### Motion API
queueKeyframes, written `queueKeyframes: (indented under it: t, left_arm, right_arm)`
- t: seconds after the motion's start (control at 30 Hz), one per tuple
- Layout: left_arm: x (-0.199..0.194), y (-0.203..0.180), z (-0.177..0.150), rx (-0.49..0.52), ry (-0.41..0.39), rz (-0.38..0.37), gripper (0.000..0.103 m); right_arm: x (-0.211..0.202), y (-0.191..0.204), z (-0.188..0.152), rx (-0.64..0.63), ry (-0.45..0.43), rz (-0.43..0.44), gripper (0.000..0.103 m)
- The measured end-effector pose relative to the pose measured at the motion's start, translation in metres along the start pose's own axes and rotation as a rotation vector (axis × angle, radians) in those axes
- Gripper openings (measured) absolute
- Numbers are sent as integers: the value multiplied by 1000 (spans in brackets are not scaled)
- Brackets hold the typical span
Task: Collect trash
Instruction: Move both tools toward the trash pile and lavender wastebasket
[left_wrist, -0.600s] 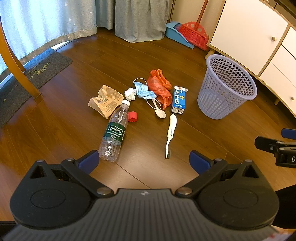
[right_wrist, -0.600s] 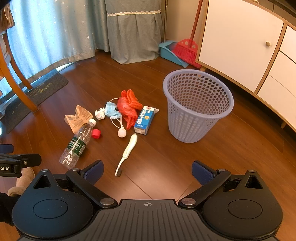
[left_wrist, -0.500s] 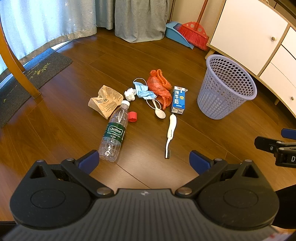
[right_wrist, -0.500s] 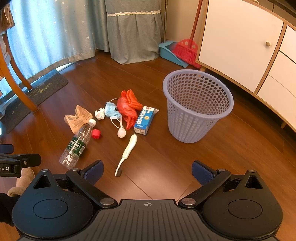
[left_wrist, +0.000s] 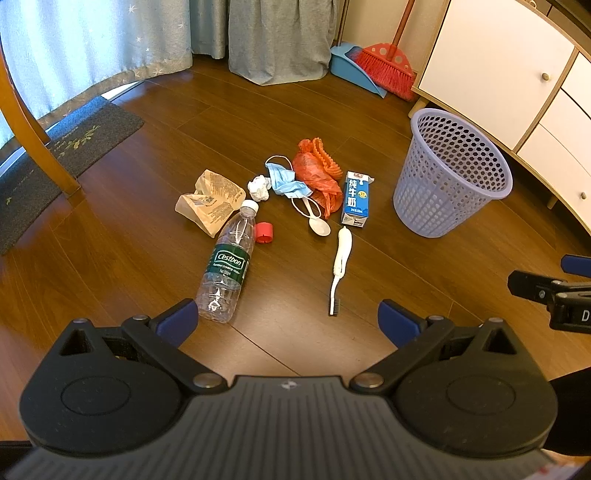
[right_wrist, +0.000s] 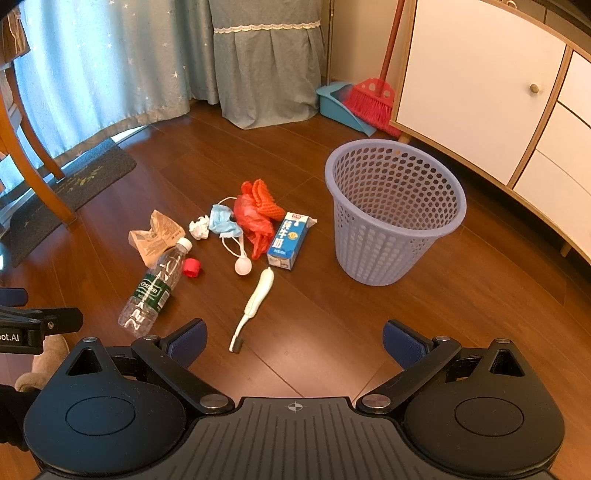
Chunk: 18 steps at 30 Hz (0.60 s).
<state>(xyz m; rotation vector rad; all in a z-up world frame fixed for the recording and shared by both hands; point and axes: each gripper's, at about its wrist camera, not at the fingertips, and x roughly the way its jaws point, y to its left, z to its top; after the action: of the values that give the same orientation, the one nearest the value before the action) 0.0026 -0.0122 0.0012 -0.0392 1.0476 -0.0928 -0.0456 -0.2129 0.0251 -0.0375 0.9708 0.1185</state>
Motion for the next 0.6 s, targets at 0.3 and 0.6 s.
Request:
queueKeyframes:
  t: [0.3,0.6]
  left_arm:
    - [1,0,0,3,-3,-4,102]
    - [-2,-10,8,34,-20,-14,102]
  right_arm:
    - [1,-2,3,-3,-3,-3,99]
    - [-2,-9,0,9,-33,1,99]
